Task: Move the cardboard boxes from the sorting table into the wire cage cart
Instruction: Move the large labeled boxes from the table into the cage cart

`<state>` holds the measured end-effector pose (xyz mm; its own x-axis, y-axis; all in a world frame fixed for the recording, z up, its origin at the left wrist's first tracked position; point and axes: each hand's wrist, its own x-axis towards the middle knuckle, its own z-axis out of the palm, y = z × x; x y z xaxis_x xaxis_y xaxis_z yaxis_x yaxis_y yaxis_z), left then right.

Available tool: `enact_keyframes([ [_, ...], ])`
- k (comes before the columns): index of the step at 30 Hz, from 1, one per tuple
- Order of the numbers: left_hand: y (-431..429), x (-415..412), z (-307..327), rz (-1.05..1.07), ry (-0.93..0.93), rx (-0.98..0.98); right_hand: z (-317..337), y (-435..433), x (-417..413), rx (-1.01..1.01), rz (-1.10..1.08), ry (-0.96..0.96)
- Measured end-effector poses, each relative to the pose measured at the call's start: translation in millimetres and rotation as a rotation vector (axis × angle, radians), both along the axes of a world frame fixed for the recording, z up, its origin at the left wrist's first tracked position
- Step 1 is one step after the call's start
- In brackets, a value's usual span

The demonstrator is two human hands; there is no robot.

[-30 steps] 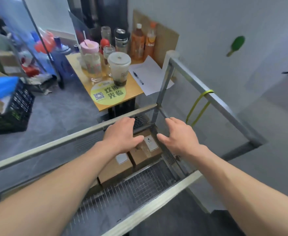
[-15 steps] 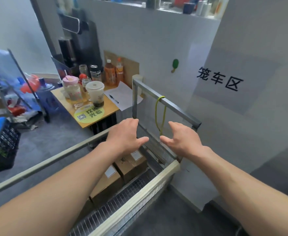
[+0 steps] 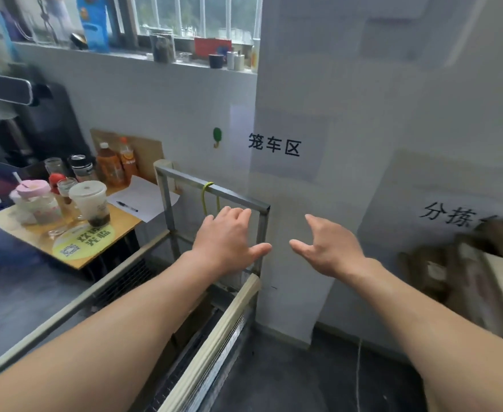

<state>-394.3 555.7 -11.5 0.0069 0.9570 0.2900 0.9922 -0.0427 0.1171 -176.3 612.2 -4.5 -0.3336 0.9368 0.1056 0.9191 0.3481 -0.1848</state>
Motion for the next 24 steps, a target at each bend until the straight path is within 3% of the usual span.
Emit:
enact_keyframes([
  [10,-55,60,0,-0.254,-0.025,-0.040,5,-123,82,0.033,-0.294,-0.027],
  [24,-133,254,10,-0.634,-0.034,-0.074,12,-281,247,0.028,-0.627,0.034],
])
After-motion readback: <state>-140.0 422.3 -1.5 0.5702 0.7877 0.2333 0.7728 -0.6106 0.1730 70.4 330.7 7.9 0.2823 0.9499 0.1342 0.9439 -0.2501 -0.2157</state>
